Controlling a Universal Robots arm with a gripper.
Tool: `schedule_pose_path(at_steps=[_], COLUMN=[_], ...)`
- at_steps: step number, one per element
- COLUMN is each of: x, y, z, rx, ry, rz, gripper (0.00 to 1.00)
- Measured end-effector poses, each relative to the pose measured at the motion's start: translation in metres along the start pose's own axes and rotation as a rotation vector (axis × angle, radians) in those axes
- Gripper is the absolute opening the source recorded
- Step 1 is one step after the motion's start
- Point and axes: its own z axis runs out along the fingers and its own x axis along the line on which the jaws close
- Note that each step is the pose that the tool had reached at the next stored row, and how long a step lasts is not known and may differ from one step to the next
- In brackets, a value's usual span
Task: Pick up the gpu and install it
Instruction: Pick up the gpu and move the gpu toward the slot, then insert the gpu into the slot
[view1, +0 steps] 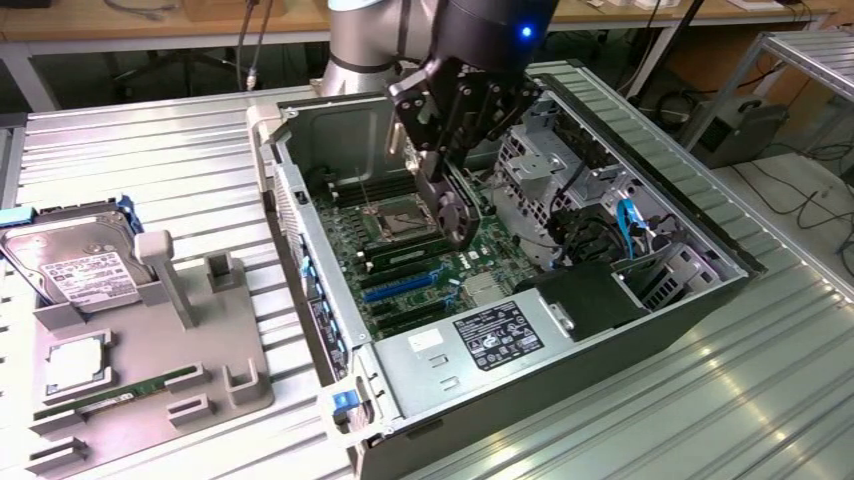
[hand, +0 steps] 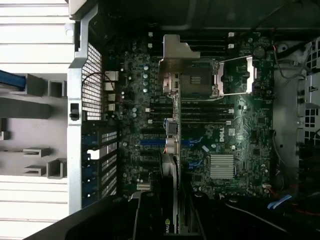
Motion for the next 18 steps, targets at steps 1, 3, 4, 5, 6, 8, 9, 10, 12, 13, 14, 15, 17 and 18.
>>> schedule_pose_path(at_steps=[1,3,4,5,6,8,9,10,12,13,14,15,17,18], x=[-0.005,-0.016,-0.019,-0.020,-0.021,-0.021,-0.021,-0.021,-0.021,-0.021,-0.021,-0.021,-0.021,-0.021], y=[-0.0001,-0.0005,-0.0007,-0.0007,-0.0008,-0.0008,-0.0008,-0.0008,-0.0008,-0.0008,-0.0008,-0.0008,-0.0008,-0.0008], z=[0.0016,0.0057,0.0074,0.0088,0.0087,0.0087,0.0087,0.0087,0.0087,0.0087,0.0087,0.0087,0.0087,0.0087], rx=[0.0000,0.0001,-0.0001,-0.0001,0.0002,0.0000,0.0000,-0.0001,-0.0002,-0.0002,-0.0002,-0.0002,-0.0002,-0.0002], ry=[0.0000,0.0000,0.0000,0.0000,0.0004,0.0003,0.0003,0.0003,0.0001,0.0001,0.0001,0.0001,0.0000,0.0000], rz=[0.000,0.000,0.000,0.000,0.000,0.001,0.001,0.002,0.004,0.004,0.005,0.005,0.006,0.006], gripper=[0.26,0.26,0.26,0.26,0.26,0.26,0.26,0.26,0.26,0.26,0.26,0.26,0.26,0.26])
